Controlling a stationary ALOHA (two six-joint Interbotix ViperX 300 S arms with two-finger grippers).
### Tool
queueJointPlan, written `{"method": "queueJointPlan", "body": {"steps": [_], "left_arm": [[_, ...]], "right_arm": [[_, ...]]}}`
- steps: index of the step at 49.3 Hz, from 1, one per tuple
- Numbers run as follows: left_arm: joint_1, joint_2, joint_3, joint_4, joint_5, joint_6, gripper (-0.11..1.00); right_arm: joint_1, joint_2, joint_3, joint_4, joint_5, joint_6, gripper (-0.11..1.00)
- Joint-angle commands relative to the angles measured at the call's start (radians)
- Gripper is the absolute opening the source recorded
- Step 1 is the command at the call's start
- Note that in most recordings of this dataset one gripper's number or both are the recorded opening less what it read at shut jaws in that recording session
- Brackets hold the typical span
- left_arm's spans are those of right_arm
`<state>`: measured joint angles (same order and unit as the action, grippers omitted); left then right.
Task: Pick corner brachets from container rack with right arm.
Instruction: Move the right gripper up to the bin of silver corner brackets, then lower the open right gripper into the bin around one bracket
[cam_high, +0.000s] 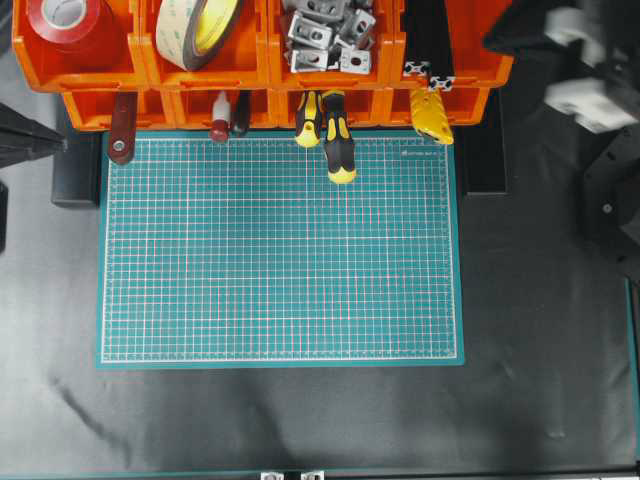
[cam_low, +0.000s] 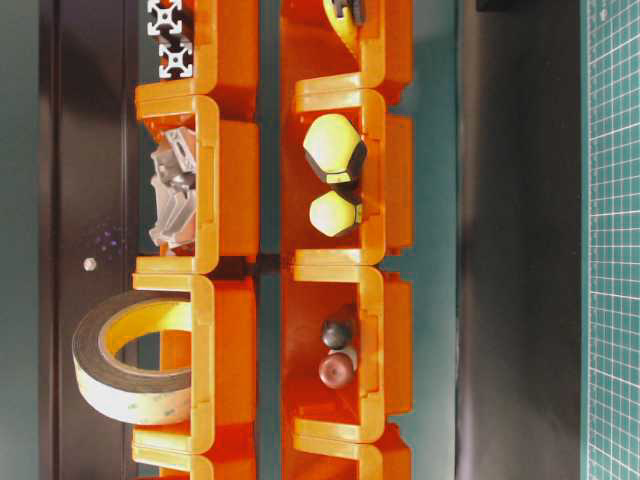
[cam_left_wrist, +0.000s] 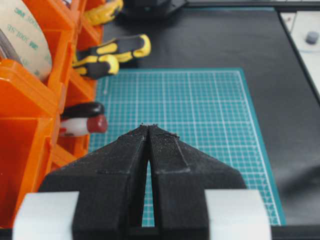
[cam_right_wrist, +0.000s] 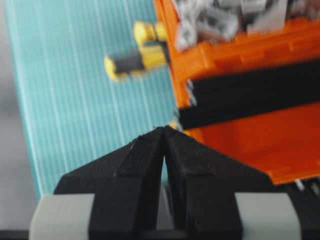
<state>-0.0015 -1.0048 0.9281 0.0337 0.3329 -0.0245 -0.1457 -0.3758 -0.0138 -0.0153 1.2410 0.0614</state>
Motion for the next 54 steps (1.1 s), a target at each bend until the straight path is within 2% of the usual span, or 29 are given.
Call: {"method": "queueJointPlan", "body": {"steps": [1,10,17,27,31,39,43,45,54], "left_arm": [[0.003,0.003,-0.031,0.003,-0.003,-0.006,0.0],[0.003,0.002,-0.034,0.003,-0.003,-0.008,0.0],[0.003,-0.003,-0.034,0.003,0.005,-0.008,0.0],[0.003,-0.005,-0.035,0.003,0.02,-0.008,0.0],[0.003,-0.005,-0.034,0.003,0.026,-0.008,0.0],[0.005,-0.005,-0.034,0.005,0.037,-0.005,0.0],[0.005,-0.008,-0.035,0.005,0.043,-0.005,0.0],[0.005,-0.011,-0.035,0.005,0.046,-0.006,0.0],[0.005,-0.015,-0.037,0.005,0.054,-0.008,0.0]], "right_arm": [[-0.017,0.1,-0.167,-0.009,0.118,-0.029,-0.02],[-0.04,0.227,-0.305,-0.011,0.15,-0.12,-0.02],[-0.058,0.282,-0.337,-0.011,0.147,-0.155,-0.02],[-0.097,0.339,-0.347,-0.011,0.097,-0.161,0.02],[-0.109,0.36,-0.347,-0.011,0.071,-0.161,0.15],[-0.123,0.407,-0.348,-0.011,0.034,-0.141,0.63],[-0.132,0.43,-0.354,-0.011,0.021,-0.141,0.8],[-0.138,0.437,-0.359,-0.011,0.018,-0.141,0.84],[-0.155,0.456,-0.371,-0.011,0.023,-0.138,0.79]]}}
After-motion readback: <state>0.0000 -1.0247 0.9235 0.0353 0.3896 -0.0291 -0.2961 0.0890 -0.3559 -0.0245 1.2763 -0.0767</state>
